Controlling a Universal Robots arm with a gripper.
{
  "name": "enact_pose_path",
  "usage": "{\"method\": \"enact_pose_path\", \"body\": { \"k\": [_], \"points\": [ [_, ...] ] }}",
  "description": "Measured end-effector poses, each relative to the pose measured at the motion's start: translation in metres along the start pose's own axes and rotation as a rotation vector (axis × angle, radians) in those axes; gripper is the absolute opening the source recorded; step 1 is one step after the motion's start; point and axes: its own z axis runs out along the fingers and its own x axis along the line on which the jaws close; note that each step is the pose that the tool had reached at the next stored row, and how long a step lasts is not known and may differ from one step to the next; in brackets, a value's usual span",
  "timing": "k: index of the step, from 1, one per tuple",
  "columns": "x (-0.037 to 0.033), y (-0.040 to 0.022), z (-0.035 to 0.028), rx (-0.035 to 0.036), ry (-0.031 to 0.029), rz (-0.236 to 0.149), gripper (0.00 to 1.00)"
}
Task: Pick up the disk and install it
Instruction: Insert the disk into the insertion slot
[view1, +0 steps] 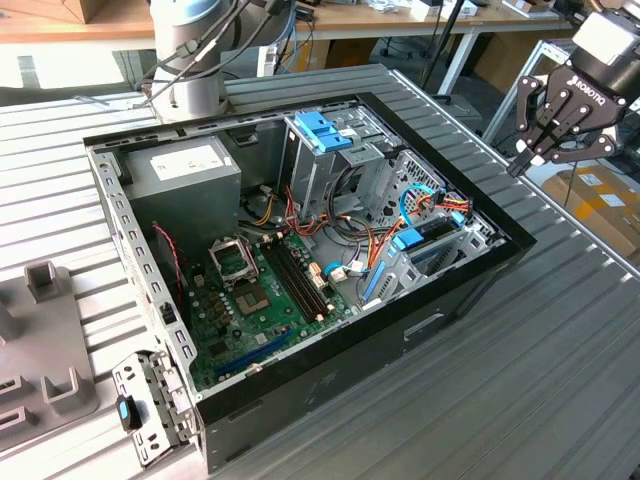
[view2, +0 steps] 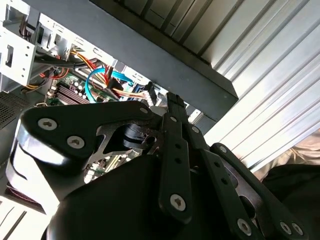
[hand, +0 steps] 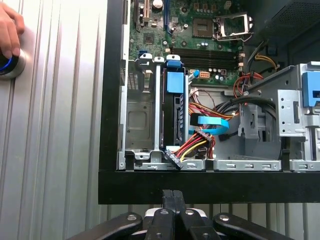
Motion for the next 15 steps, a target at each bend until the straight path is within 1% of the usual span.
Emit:
{"method": "enact_pose_path", "body": {
  "k": [4,6,15],
  "points": [
    [0.0001,-0.0066,-0.0008,-0.0017,0.0000,0.000,0.11],
    [0.0002,-0.0110,-0.0013,-0.0028,0.0000,0.000,0.11],
    [0.0002,-0.0113,-0.0013,-0.0028,0.0000,0.000,0.11]
  ]
}}
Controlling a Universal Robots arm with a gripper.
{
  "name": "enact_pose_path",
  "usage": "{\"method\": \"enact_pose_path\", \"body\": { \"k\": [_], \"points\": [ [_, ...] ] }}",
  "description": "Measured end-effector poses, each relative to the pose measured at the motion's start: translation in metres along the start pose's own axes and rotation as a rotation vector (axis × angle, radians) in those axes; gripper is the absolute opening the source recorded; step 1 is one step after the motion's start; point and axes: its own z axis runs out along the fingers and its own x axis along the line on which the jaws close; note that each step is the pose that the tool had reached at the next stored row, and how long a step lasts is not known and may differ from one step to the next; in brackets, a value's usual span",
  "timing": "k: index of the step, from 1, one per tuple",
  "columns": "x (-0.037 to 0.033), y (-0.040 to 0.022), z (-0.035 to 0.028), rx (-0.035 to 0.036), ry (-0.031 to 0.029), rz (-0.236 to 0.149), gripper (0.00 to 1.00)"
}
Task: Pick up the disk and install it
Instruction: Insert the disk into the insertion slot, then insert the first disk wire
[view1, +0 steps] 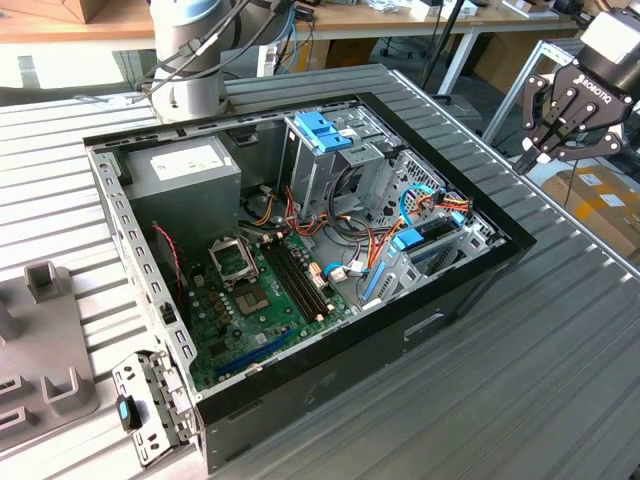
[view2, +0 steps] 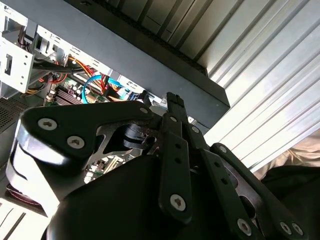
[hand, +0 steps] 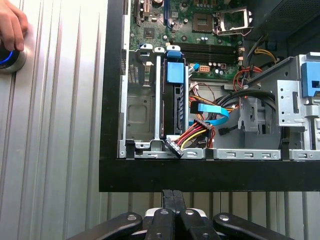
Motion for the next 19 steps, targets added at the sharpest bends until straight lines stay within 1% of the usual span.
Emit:
{"method": "enact_pose_path", "body": {
  "k": [5,7,8,11,15,17,19],
  "points": [
    [0.0000,-0.0002,0.0000,0.0000,0.0000,0.000,0.11],
    [-0.0001,0.0017,0.0002,0.0000,0.0000,0.000,0.11],
    [-0.0001,0.0040,0.0005,0.0000,0.0000,0.000,0.11],
    [-0.0004,0.0184,0.0022,0.0005,0.0000,0.000,0.11],
    [-0.0007,0.0307,0.0037,0.0006,-0.0006,0.000,0.11],
    [-0.0008,0.0351,0.0042,0.0006,-0.0007,0.000,0.11],
    [-0.0018,0.0375,0.0045,0.0005,-0.0004,-0.001,0.11]
  ]
}}
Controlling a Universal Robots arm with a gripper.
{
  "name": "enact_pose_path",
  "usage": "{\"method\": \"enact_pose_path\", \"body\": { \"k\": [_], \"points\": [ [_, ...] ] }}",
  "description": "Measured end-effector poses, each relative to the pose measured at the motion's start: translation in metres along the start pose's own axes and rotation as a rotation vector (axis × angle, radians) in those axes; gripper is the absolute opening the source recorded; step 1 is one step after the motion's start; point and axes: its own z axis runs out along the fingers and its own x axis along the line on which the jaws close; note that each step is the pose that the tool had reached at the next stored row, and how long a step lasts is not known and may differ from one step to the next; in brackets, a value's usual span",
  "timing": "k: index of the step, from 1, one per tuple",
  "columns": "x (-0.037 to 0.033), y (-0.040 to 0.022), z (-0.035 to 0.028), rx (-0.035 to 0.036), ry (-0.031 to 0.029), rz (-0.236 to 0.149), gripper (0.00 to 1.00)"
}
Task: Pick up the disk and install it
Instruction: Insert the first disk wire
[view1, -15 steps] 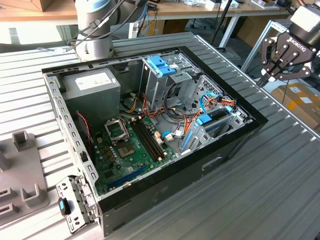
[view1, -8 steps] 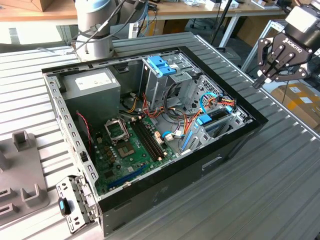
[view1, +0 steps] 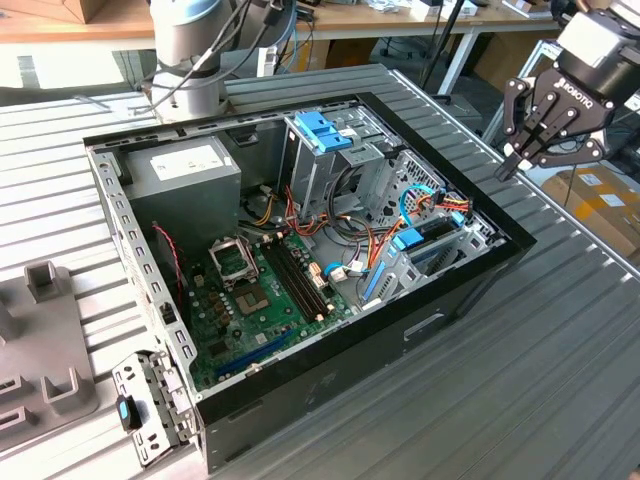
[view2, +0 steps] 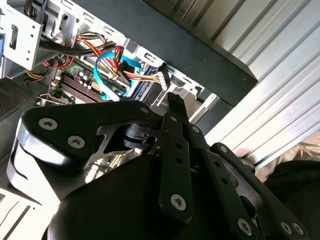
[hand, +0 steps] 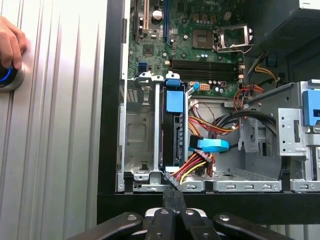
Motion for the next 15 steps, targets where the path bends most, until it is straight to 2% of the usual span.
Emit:
{"method": "enact_pose_path", "body": {
  "k": [4,15],
  "points": [
    [-0.0059,0.0014,0.0013,-0.0006,0.0009,-0.009,0.11],
    [-0.0058,0.0036,0.0031,-0.0006,0.0013,-0.020,0.11]
  ]
}}
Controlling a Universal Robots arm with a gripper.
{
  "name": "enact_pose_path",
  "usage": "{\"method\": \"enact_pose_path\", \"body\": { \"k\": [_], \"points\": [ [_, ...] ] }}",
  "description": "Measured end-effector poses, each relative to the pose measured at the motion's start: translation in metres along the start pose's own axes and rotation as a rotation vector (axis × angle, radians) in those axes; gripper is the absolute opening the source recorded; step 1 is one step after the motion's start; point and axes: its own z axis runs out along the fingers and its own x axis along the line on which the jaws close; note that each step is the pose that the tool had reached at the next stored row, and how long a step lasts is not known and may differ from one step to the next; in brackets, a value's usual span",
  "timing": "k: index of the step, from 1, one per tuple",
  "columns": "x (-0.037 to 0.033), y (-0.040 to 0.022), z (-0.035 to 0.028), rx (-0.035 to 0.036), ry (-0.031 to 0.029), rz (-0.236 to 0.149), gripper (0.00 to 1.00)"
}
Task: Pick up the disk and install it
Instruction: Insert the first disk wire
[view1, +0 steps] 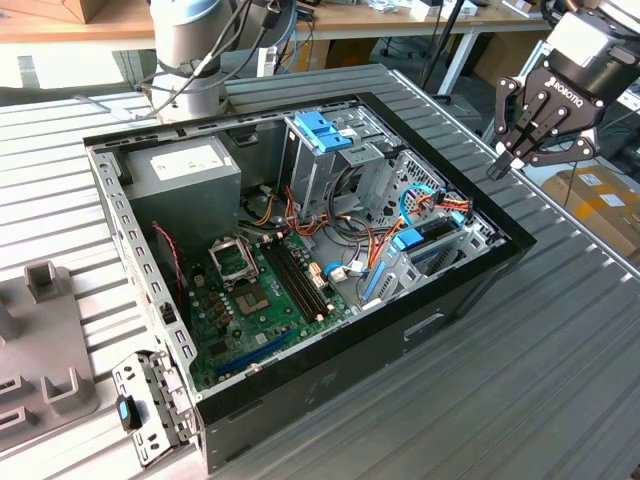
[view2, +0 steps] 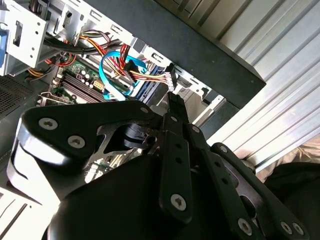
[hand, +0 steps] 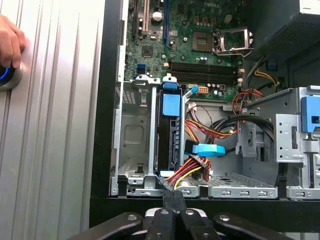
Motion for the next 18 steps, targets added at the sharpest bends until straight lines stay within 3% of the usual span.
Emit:
{"method": "enact_pose_path", "body": {
  "k": [1,2,4,5,6,7,8,9,18],
  "points": [
    [0.0000,0.0001,0.0002,0.0062,0.0001,0.000,0.11],
    [0.0000,0.0000,0.0002,0.0227,0.0013,-0.001,0.11],
    [0.0000,0.0000,0.0005,0.0422,0.0021,-0.003,0.11],
    [0.0000,-0.0001,0.0005,0.0581,0.0031,-0.004,0.11],
    [0.0000,-0.0001,0.0006,0.0689,0.0036,-0.005,0.11],
    [0.0001,-0.0001,0.0008,0.1006,0.0053,-0.007,0.11],
    [0.0001,-0.0001,0.0010,0.1209,0.0063,-0.008,0.11],
    [0.0001,-0.0002,0.0011,0.1268,0.0065,-0.009,0.11],
    [0.0001,-0.0001,0.0010,0.1271,0.0070,-0.015,0.11]
  ]
}}
